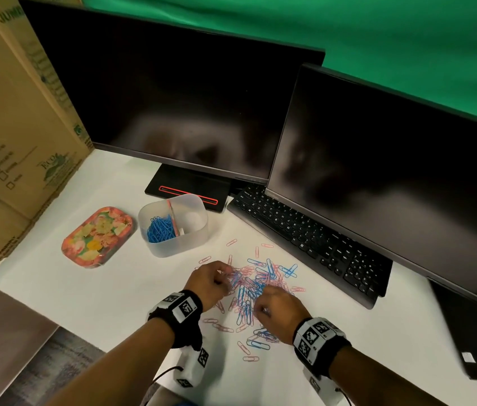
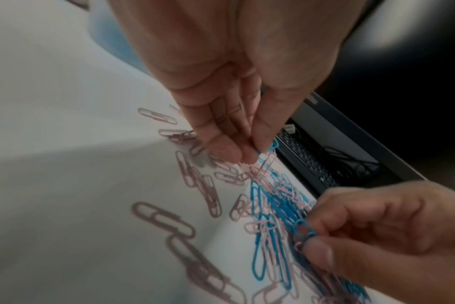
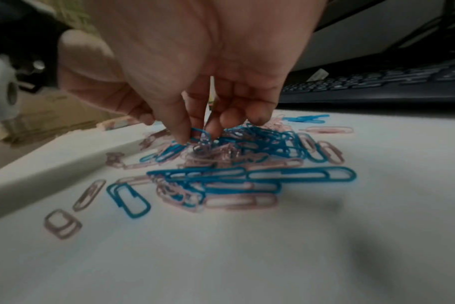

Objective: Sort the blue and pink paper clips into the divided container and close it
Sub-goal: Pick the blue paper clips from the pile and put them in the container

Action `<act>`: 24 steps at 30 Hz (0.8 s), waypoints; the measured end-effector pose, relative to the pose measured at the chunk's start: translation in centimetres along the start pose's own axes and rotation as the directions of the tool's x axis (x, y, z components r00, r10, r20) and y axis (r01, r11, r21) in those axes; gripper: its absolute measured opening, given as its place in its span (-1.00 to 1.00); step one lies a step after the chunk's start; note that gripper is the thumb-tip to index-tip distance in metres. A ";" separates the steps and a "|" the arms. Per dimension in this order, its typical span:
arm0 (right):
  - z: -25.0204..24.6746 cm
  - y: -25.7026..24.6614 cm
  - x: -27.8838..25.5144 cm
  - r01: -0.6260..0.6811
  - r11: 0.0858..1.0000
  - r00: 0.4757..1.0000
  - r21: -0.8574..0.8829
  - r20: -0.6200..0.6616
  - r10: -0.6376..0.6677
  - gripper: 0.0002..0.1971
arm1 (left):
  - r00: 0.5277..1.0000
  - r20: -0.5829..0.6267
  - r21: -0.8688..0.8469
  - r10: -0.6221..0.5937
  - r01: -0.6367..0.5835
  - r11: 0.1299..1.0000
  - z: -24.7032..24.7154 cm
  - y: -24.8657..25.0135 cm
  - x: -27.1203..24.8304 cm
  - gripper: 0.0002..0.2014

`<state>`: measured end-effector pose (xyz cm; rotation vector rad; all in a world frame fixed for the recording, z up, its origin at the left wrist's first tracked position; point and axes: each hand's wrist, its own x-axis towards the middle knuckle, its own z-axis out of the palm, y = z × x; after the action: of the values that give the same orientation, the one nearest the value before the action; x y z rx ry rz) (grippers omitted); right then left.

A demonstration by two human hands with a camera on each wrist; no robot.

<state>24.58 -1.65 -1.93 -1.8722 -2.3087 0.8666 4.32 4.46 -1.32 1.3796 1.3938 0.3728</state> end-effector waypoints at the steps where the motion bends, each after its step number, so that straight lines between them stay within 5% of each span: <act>1: -0.1 0.1 0.1 -0.023 0.999 1.000 0.049 0.000 0.023 -0.83 | 1.000 0.007 -0.041 -0.011 0.012 0.999 -0.1 -0.1 -0.1 -0.68; 6: -0.5 0.9 0.1 -0.145 0.928 0.984 0.344 -0.045 0.170 -0.87 | 0.998 -0.028 -0.139 -0.053 0.048 0.989 -0.2 -1.0 -0.3 -0.62; 10: -0.8 1.4 0.2 -0.247 0.725 0.946 0.643 -0.001 0.323 -0.81 | 0.997 0.007 -0.308 -0.071 0.069 0.949 -0.3 -1.3 -0.3 -0.56; 16: -2.2 0.9 1.3 -0.319 0.440 0.918 0.839 0.160 0.362 -0.80 | 0.990 0.021 -0.521 -0.141 0.131 0.844 -0.3 0.3 -0.6 -0.58; 21: -2.7 -0.4 2.4 -0.368 0.492 0.913 0.789 0.208 0.351 -0.83 | 0.967 0.027 -0.577 -0.255 0.224 0.786 0.2 1.3 -0.3 -0.91; 24: -1.9 -0.8 3.2 -0.342 0.734 0.933 0.588 0.117 0.341 -0.92 | 0.977 -0.061 -0.204 -0.205 0.189 0.961 1.2 1.2 -0.3 -0.87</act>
<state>23.71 1.93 -0.91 -1.9768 -1.4141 1.4300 5.79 3.98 -0.64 1.0637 1.5038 0.4275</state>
